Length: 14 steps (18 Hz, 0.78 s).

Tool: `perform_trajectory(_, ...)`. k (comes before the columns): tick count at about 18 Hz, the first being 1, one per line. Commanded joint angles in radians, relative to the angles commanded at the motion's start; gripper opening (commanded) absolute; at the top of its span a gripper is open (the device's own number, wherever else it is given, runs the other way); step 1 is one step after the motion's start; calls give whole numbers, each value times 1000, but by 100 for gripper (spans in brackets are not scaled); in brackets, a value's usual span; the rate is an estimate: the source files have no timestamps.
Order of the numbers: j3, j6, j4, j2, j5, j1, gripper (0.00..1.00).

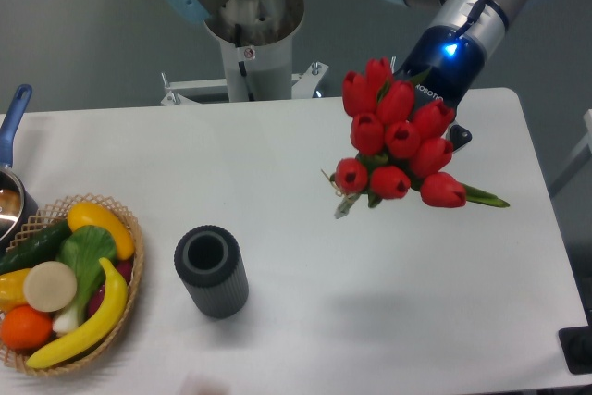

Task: Place the flowers on the table

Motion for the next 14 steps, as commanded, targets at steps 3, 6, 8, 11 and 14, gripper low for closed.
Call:
perform_trajectory(3,-24,3,-2,25,124,-15,42)
perform_trajectory(6,-67,32,-2,40,264,-44,40)
perform_trajectory(8,-87,75,-3,40,371,-70,40)
perform_trajectory(11,-89,104,-3,32,531,-113,40)
perform_trajectory(14,-94,112,-6,20,638,-132,40)
